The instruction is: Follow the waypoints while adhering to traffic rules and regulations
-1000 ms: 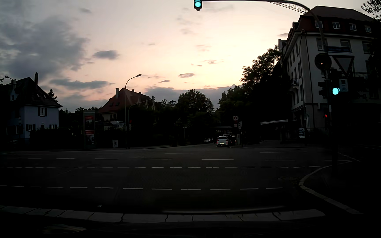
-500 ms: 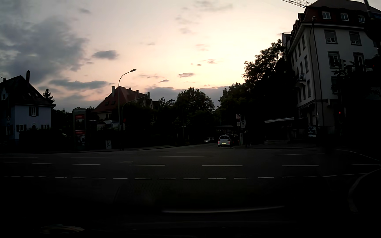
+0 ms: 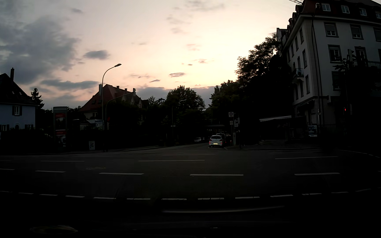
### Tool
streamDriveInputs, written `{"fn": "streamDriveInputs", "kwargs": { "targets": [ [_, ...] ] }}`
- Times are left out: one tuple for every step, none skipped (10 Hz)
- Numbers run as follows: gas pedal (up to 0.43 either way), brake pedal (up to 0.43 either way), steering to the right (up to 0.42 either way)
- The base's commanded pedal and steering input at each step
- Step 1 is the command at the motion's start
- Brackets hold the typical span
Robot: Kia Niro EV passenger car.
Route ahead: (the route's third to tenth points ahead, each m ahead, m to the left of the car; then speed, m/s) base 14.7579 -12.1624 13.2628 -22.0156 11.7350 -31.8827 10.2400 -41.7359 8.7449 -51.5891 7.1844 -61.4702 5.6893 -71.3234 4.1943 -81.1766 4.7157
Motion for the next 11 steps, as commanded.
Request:
{"fn": "streamDriveInputs", "kwargs": {
  "targets": [
    [0.000,0.183,0.176],
    [0.000,0.183,0.214],
    [0.000,0.177,0.247],
    [0.000,0.165,0.287],
    [0.000,0.146,0.319],
    [0.000,0.085,0.361],
    [0.000,0.006,0.393],
    [0.000,0.000,0.424],
    [0.000,0.000,0.447],
    [0.000,0.000,0.475],
    [0.000,0.000,0.501]
  ]
}}
